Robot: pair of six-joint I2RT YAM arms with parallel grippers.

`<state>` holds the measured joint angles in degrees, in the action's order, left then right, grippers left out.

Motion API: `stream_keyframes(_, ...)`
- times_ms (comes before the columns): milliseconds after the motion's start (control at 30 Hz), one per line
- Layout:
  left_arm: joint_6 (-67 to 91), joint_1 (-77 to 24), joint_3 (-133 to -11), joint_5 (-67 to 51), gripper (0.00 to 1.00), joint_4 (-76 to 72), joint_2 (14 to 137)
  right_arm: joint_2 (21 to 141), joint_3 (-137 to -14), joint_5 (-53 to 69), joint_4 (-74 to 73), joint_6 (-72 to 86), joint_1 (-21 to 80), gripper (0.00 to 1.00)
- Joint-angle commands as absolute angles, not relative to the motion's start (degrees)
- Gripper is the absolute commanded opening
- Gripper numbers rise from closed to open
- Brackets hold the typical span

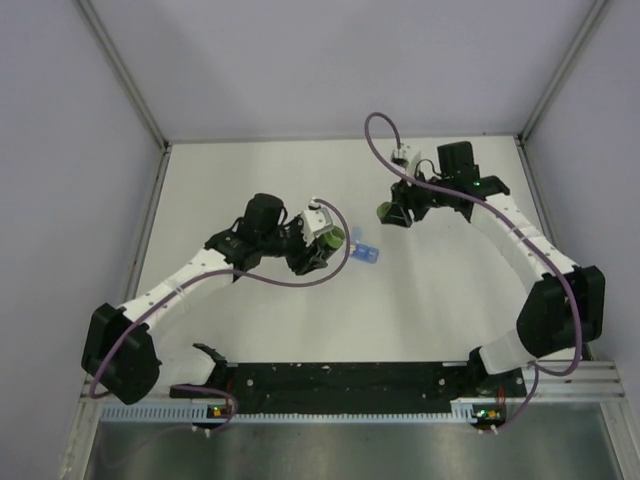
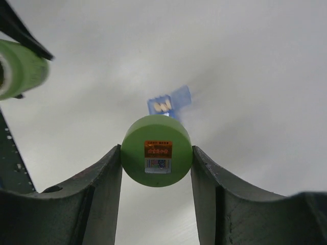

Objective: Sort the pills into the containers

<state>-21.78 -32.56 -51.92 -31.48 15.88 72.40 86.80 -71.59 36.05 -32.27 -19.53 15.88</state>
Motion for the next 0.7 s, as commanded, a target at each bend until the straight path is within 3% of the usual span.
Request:
stream_keyframes(0,-24.78,-32.43,-57.12,-35.24,0.00,19.94,73.12,82.71,-77.95,53.25,-37.53,-20.74,16.52,0.15)
stream_keyframes(300,-24.70,-32.61,-61.08,-36.74,0.00,22.94,74.44,84.28,-82.00,63.98,-38.58,-19.78,23.72,0.15)
stream_keyframes(667,-24.26,-33.92,-62.58,-35.07,0.00,24.52,74.79,87.89,-85.08,62.93,-39.46,-19.86,27.60,0.15)
